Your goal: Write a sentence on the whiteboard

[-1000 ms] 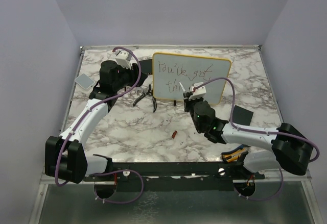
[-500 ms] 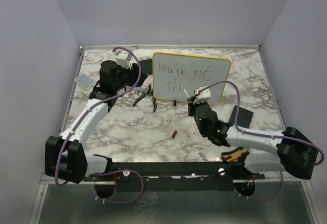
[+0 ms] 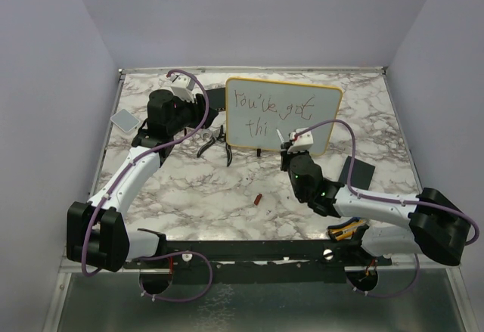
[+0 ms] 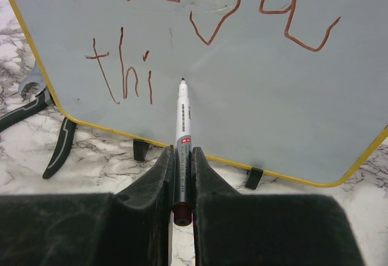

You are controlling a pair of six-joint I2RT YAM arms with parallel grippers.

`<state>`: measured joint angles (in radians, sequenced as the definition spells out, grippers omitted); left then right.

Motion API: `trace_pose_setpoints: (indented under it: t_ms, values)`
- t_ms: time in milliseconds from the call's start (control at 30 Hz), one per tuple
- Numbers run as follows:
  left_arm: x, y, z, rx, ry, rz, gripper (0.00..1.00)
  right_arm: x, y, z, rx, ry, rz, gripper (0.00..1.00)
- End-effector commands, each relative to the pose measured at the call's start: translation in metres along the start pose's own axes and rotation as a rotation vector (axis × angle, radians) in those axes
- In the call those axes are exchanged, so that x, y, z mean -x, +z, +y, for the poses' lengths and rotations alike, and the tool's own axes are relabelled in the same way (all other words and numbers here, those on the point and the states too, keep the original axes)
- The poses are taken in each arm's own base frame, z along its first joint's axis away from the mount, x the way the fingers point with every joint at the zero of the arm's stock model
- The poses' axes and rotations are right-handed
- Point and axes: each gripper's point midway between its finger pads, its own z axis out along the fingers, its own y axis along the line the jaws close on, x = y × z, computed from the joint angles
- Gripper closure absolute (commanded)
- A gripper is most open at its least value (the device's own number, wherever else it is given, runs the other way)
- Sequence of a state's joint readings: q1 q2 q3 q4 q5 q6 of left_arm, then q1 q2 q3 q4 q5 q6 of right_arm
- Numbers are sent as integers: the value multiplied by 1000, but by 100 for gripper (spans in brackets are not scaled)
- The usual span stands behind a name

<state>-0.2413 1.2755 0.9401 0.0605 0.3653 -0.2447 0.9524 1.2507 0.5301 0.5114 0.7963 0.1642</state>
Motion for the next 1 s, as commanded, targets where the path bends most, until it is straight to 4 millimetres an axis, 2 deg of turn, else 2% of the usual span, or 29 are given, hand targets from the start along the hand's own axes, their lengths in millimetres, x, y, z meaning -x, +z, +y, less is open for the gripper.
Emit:
trace_pose_setpoints:
  t_ms: [0, 433, 700, 967]
  values:
    - [6, -6, 3, 20, 10, -25, 52, 8, 6, -6, -39, -2, -32, 99]
    - [7, -7, 3, 20, 11, -28, 52, 14, 16, 9, 6, -37, -45, 99]
    - [7, -7, 3, 21, 11, -28, 52, -8, 18, 17, 38, -40, 25, 99]
    - [7, -7, 3, 21, 11, -29, 52, -28, 12, 8, 4, -25, 85, 99]
